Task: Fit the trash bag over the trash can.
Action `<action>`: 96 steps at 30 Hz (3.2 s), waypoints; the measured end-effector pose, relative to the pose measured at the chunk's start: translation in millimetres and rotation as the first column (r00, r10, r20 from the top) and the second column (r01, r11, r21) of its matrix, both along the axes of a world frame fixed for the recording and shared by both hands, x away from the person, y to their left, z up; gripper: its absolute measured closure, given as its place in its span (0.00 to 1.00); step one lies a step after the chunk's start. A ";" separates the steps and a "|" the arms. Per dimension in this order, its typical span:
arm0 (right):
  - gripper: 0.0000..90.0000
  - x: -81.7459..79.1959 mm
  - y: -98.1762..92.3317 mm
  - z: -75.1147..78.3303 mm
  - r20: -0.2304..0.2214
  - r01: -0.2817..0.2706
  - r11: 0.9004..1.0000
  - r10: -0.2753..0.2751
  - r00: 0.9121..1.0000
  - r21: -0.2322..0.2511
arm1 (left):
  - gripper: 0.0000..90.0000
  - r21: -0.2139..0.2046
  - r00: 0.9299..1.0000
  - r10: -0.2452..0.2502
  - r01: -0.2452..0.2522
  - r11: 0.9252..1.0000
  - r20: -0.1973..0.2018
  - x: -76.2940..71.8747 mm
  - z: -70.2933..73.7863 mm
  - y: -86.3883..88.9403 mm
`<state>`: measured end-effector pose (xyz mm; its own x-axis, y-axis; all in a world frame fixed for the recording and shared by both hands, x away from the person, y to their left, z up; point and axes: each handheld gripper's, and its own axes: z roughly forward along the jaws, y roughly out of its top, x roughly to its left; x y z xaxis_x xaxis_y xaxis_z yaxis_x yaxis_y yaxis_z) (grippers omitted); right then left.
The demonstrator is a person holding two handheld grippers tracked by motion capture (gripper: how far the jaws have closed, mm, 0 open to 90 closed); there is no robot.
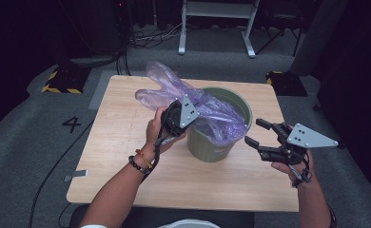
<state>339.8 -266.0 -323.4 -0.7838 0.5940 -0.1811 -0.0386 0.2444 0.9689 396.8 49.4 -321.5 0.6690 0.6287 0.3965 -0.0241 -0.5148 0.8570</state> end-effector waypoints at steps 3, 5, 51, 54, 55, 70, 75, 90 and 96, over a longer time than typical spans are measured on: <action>0.37 5.4 10.2 6.0 -0.004 -0.011 1.000 0.011 1.000 -0.001 | 1.00 -0.006 1.000 -0.008 0.008 1.000 -0.007 -0.4 -1.0 -1.0; 0.43 10.6 18.5 7.3 -0.016 -0.004 0.999 0.003 1.000 -0.036 | 1.00 -0.011 1.000 -0.009 0.009 1.000 -0.006 -0.6 -1.4 0.1; 0.91 40.9 74.0 -8.5 -0.080 -0.088 0.947 0.067 0.995 -0.309 | 0.33 -0.125 0.994 -0.107 0.111 0.986 0.031 -28.6 -22.6 21.2; 0.90 37.8 75.3 -9.1 -0.076 -0.110 0.945 0.091 0.993 -0.308 | 0.30 -0.114 0.995 -0.098 0.102 0.988 0.035 -33.4 -27.2 32.3; 0.88 37.3 75.6 -9.2 -0.070 -0.110 0.945 0.092 0.993 -0.307 | 0.30 -0.115 0.995 -0.097 0.100 0.988 0.036 -33.7 -28.1 34.3; 0.96 50.9 72.6 -5.6 -0.035 0.073 0.966 -0.084 0.996 -0.249 | 0.17 -0.153 0.982 -0.189 0.191 0.969 0.031 -30.7 -0.6 -1.3; 0.97 58.2 65.4 -8.5 -0.059 0.124 0.963 -0.141 0.988 -0.238 | 0.17 -0.111 0.975 -0.222 0.222 0.969 0.014 -33.5 -0.6 -6.2; 0.94 63.0 45.7 -18.3 -0.075 0.142 0.954 -0.167 0.983 -0.263 | 0.17 -0.185 0.999 -0.037 0.037 0.982 0.001 -46.3 -15.9 78.2; 0.94 68.3 40.8 -21.5 -0.096 0.154 0.953 -0.185 0.978 -0.262 | 0.17 -0.218 0.999 0.005 -0.013 0.976 -0.034 -44.7 -26.9 103.3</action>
<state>408.0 -225.3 -344.9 -0.7003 0.6670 -0.2543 0.1350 0.4736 0.8703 352.1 152.8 -348.4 0.6734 0.7036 0.2270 0.0100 -0.3157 0.9488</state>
